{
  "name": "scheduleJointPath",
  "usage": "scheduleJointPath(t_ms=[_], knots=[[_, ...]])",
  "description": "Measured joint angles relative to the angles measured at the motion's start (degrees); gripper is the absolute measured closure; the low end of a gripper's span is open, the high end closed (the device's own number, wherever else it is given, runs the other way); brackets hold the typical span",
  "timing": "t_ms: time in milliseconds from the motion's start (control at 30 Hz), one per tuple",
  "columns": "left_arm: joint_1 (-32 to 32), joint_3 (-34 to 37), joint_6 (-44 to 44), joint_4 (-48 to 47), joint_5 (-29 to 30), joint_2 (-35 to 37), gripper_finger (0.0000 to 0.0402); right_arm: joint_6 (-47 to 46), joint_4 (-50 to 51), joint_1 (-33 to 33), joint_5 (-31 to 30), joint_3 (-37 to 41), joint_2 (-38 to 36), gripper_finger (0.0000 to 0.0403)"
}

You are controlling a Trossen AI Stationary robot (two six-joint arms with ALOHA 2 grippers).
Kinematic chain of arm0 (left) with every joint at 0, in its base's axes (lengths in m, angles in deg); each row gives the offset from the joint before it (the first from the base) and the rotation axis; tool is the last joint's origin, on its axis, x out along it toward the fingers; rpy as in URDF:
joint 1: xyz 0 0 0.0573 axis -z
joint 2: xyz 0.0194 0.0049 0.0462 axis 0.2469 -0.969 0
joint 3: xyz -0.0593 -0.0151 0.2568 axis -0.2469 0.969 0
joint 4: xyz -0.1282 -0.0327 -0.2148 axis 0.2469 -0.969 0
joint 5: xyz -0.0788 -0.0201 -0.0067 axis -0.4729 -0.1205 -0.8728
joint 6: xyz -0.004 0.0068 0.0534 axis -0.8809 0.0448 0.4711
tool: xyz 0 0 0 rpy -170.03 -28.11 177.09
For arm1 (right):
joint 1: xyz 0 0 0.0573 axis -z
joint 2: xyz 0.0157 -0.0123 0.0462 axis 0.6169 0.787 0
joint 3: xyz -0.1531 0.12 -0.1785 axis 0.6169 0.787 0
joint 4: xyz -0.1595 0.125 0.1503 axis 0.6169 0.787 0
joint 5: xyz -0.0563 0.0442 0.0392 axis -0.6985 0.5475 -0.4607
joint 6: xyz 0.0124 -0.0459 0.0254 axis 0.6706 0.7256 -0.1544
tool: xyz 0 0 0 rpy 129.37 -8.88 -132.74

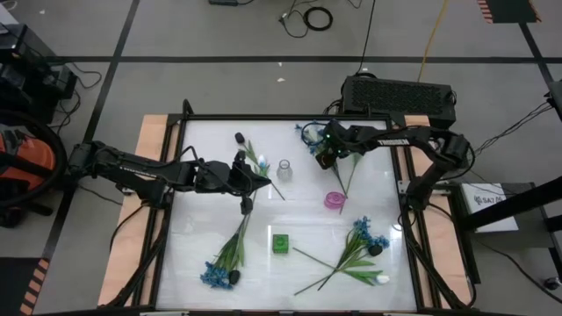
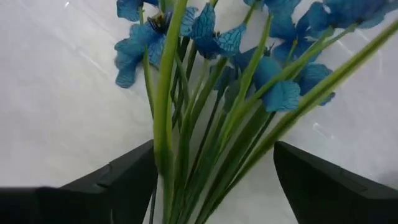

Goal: Sort flowers into vase by color
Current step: Put the top blue flowers into the transparent vase

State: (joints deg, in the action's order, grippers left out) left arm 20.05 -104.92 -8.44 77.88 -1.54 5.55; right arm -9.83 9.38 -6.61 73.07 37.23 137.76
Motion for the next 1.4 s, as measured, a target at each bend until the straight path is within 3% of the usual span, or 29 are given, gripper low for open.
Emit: scheduleJointPath(t_ms=[200,400,900,1133,1400], knots=[[0.00,0.00,-0.02,0.00,-0.01,0.00,0.0388,0.94,-1.34,0.22,1.18,-0.17,3.02,0.0112],[0.00,0.00,-0.03,-0.02,-0.02,0.00,0.0388,1.76,-1.99,0.18,1.31,-0.19,3.32,0.0157],[0.00,0.00,-0.03,-0.04,-0.07,0.00,0.0388,2.64,-4.24,0.18,1.15,0.16,2.22,0.0391],[0.00,0.00,1.60,-0.04,-0.11,0.00,0.0388,3.56,-5.28,-0.56,0.91,0.22,-9.26,0.0386],[-0.03,0.00,1.13,0.84,-0.02,0.00,0.0388,4.79,-16.00,-8.41,1.15,0.15,-26.89,0.0398]])
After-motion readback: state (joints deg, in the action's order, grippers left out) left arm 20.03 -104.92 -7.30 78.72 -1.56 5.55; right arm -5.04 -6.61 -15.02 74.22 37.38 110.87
